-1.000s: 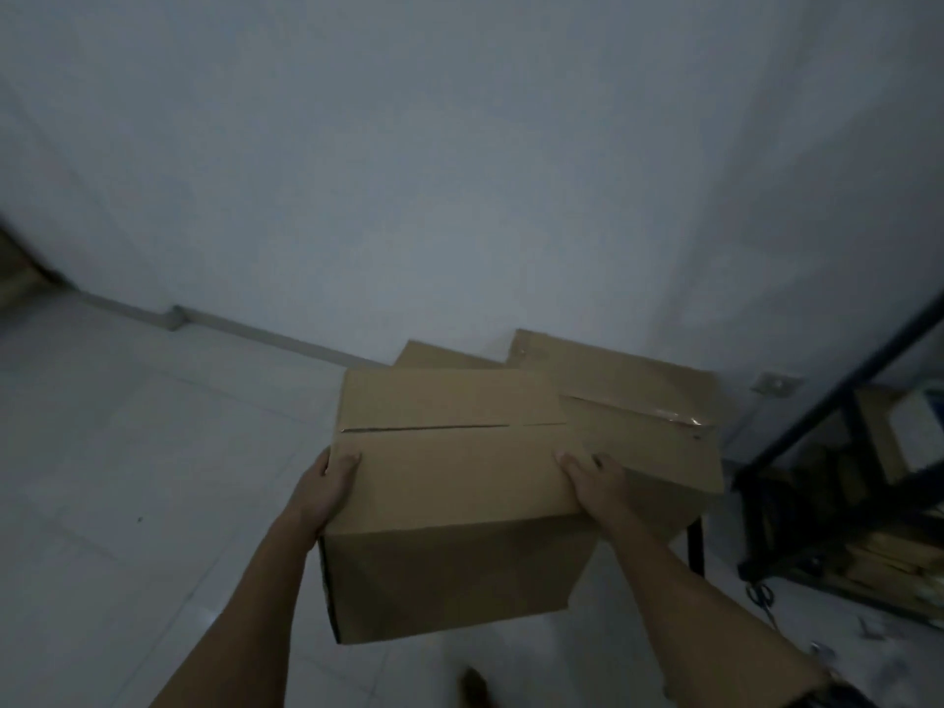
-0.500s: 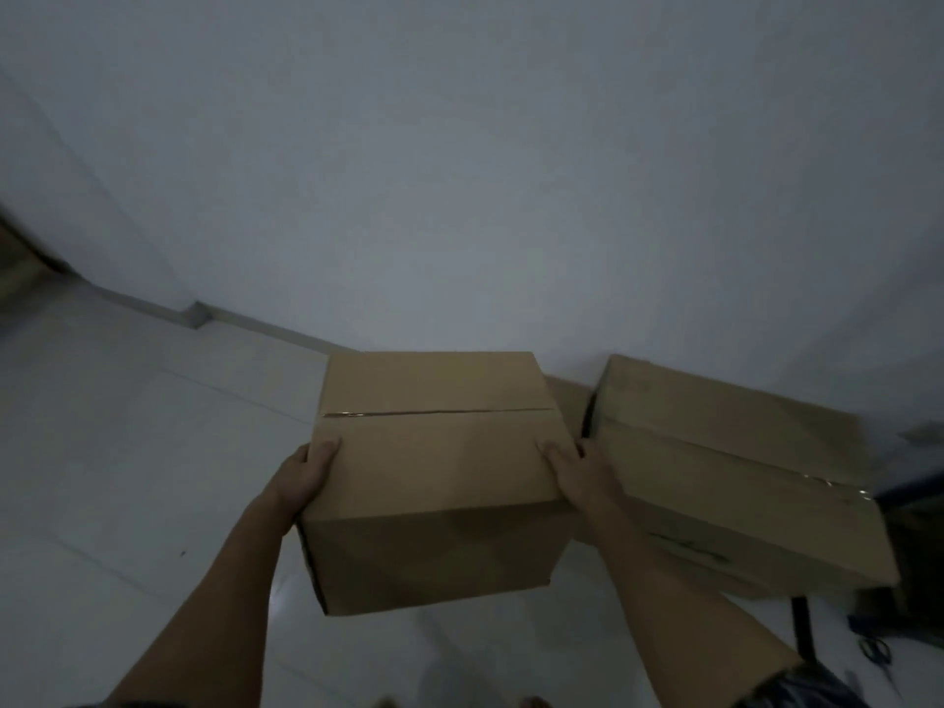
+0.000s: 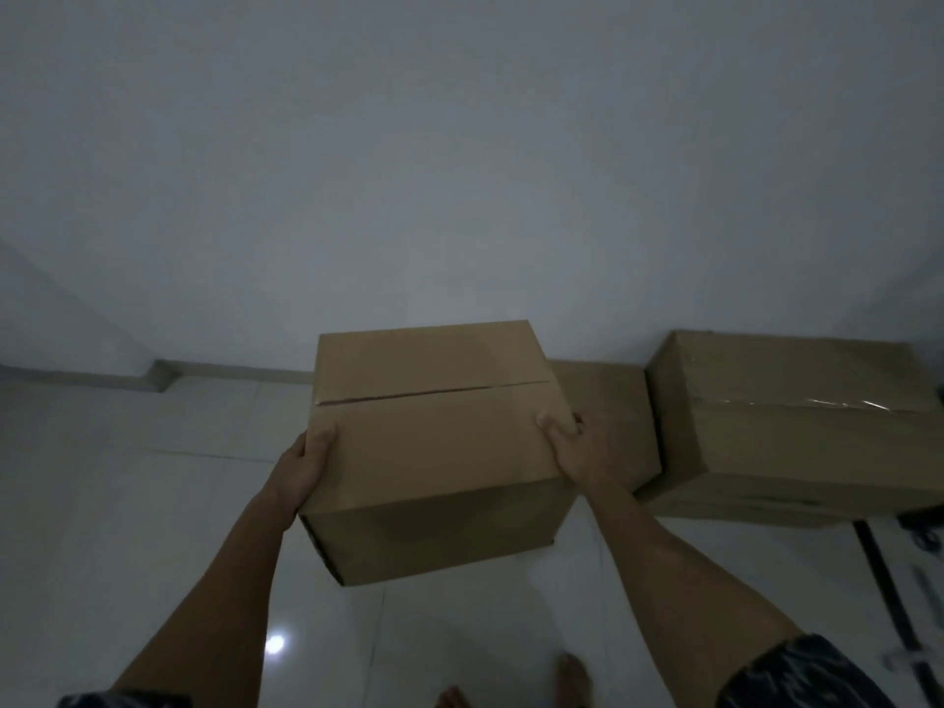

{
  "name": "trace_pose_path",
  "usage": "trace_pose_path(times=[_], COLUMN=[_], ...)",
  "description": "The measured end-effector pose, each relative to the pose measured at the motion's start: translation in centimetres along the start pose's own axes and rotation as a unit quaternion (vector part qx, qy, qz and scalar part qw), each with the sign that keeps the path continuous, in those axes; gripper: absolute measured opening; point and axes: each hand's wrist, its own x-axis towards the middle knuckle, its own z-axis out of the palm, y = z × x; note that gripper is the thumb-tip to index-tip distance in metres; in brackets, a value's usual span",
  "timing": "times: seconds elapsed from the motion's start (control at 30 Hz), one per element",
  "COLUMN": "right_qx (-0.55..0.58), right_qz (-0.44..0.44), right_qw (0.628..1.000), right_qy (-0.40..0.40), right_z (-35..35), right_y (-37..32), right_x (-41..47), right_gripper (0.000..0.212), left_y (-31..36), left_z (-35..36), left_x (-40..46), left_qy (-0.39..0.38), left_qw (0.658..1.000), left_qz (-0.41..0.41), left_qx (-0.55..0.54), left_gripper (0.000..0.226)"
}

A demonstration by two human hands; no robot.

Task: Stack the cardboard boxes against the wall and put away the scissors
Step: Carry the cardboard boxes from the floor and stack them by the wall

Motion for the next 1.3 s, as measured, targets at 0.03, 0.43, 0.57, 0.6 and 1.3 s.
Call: trace_pose_path(times=[0.03,0.43,0.57,0.6,1.3], right_qx=[-0.004,-0.011,-0.026,-0.028,-0.207], right_qz=[0.004,0.026,0.059,0.066,0.092], right_qw=[1.000,0.999,0.998,0.997,0.974], right_qy=[0.006,0.029,0.015,0.014,0.022], right_z=[1.0,13.5,18.1,19.0,30.8], right_y=[-0.3,-2.7,-0.9,-0.3,15.2], right_x=[0.1,7.7,11.3,12.1,31.4], right_gripper=[0.073,0.071,0.083,0.086,0.097], left_y=[0.0,-0.8,-3.2,-4.0,-17.4], left_z=[-0.9,-6.6,-6.5,-6.2,9.8], left_x=[0.7,13.8,19.7,21.1,48.3], left_qy=[-0.005,-0.016,-0.025,-0.028,-0.134], left_qw=[1.000,0.997,0.995,0.995,0.974], left_qz=[0.004,0.022,0.002,-0.004,0.043], left_qx=[0.004,0.065,0.094,0.099,0.177], left_gripper=[0.069,0.065,0.059,0.058,0.061])
